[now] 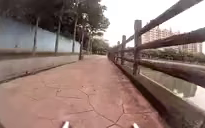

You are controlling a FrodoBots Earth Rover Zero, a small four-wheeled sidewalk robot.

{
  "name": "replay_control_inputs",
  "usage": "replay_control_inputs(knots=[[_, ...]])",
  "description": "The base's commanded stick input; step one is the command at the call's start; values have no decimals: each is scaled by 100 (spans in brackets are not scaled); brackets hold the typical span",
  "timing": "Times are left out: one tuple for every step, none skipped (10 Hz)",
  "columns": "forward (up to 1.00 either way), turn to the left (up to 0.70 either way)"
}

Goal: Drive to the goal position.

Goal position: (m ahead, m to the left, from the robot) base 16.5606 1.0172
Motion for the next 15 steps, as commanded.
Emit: replay_control_inputs(knots=[[70, 0], [70, 0], [70, 0], [70, 0], [70, 0], [70, 0], [70, -4], [70, -16], [70, -27], [70, -5], [70, 0], [70, 0], [70, 0], [70, 0], [70, 0]])
